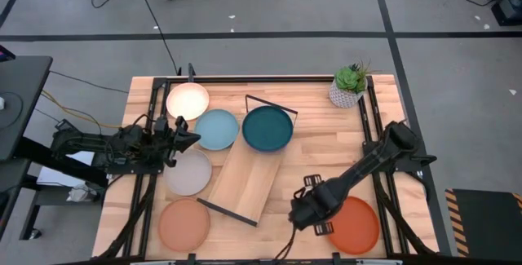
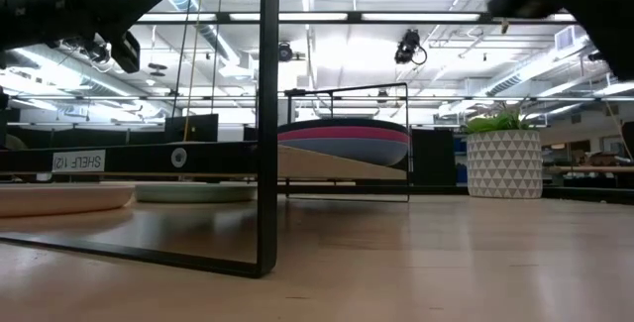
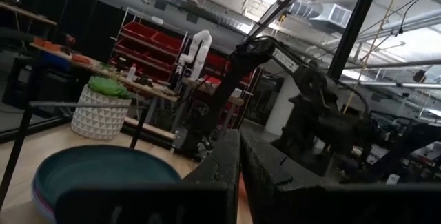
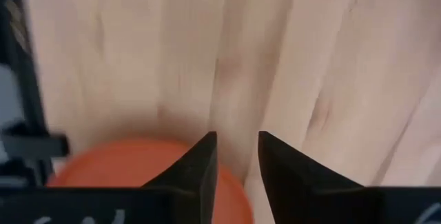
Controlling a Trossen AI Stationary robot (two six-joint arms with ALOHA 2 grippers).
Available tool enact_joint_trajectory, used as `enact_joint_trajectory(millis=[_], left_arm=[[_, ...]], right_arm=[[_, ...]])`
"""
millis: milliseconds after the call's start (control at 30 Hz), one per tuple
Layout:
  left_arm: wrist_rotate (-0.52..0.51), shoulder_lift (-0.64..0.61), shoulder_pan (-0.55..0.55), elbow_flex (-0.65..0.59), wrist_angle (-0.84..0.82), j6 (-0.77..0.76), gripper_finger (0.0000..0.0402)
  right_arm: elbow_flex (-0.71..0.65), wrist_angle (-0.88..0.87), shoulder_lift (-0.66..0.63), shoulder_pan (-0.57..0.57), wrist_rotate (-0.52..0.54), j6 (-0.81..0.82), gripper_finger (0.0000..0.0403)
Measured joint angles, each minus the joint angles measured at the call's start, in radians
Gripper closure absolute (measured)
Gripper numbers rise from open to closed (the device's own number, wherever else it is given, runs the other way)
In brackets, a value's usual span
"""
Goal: Place and stack plates onto a shelf
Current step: Stack the orange plate on top of the green plate on the shelf
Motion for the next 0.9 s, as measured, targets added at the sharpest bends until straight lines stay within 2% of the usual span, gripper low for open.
enact_joint_trajectory(millis=[300, 433, 533, 667, 767, 900], left_arm=[[0.000, 0.007, 0.000, 0.000, 0.007, 0.000, 0.0381], [0.000, 0.007, 0.000, 0.000, 0.008, 0.000, 0.0381], [0.000, 0.007, 0.000, 0.000, 0.007, 0.000, 0.0381], [0.000, 0.007, 0.000, 0.000, 0.008, 0.000, 0.0381], [0.000, 0.007, 0.000, 0.000, 0.008, 0.000, 0.0381], [0.000, 0.007, 0.000, 0.000, 0.008, 0.000, 0.0381]], right_arm=[[-0.034, -0.007, 0.116, 0.004, -0.130, -0.145, 0.0263], [-0.034, -0.017, 0.144, 0.016, -0.210, -0.120, 0.0266], [-0.033, -0.011, 0.144, 0.019, -0.272, -0.019, 0.0267], [-0.033, -0.010, 0.130, 0.012, -0.381, 0.203, 0.0267], [-0.032, -0.007, 0.126, 0.005, -0.405, 0.418, 0.0267], [-0.033, 0.049, 0.126, 0.010, -0.469, 0.588, 0.0257]])
